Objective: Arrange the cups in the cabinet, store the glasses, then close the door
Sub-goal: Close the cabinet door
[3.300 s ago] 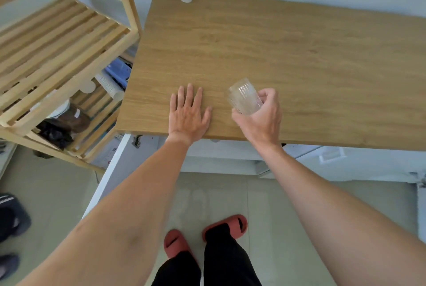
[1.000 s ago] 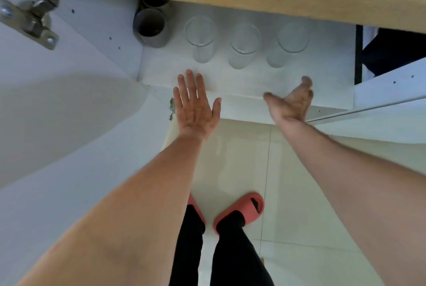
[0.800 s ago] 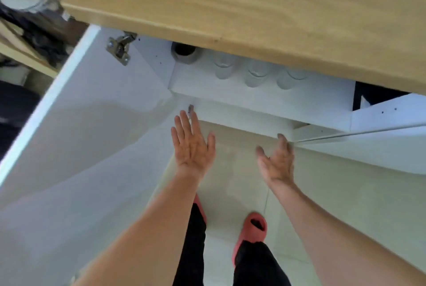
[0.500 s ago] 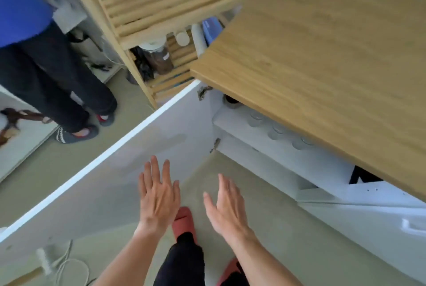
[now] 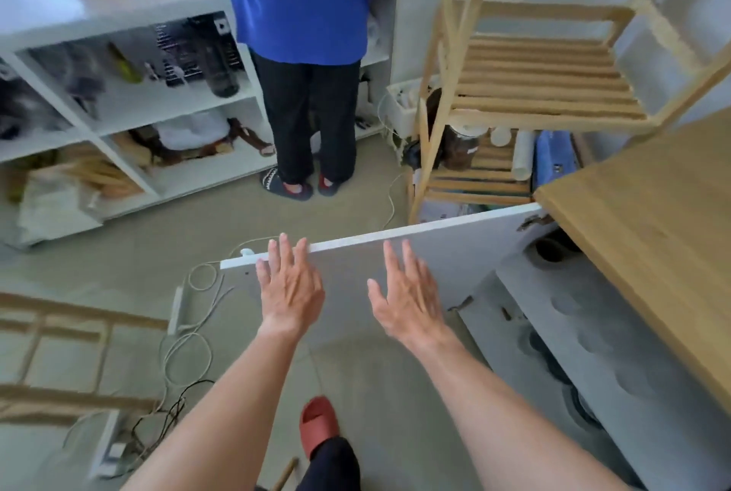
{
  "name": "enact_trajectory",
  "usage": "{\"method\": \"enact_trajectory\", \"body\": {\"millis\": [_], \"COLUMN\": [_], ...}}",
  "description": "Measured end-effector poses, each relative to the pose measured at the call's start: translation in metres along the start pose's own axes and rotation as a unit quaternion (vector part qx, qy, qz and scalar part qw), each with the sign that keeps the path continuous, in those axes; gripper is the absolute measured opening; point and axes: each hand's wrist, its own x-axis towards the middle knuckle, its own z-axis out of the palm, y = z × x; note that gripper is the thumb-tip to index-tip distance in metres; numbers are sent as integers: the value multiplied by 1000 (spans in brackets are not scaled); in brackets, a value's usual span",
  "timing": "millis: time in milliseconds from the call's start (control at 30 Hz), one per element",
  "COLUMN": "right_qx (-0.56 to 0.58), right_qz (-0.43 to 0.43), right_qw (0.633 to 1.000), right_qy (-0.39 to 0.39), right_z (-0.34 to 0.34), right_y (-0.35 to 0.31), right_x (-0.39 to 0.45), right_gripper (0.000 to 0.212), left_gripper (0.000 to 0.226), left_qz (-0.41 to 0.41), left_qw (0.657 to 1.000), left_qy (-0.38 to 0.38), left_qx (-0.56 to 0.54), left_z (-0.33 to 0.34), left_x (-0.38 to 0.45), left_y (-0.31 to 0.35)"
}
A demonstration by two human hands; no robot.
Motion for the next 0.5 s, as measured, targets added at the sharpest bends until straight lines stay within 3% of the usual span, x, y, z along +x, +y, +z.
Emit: {"method": "enact_trajectory", "body": {"millis": [133, 333, 500], "right_qx": [13, 10, 30], "right_qz": [-10, -4, 23], "right_qw": [1000, 999, 998], "right_qy": [-23, -45, -46], "right_z": [15, 32, 44], "right_y": [-17, -9, 17], "right_x": [-1, -25, -68], "right_gripper": [73, 71, 69], "left_gripper": [62, 64, 62], "left_qz": [75, 164, 243], "left_qw": [994, 980, 965], "left_qy": [12, 40, -1], "left_qx": [83, 109, 99], "left_z": [0, -1, -5], "left_x": [-8, -31, -62], "left_y": [-22, -43, -50]}}
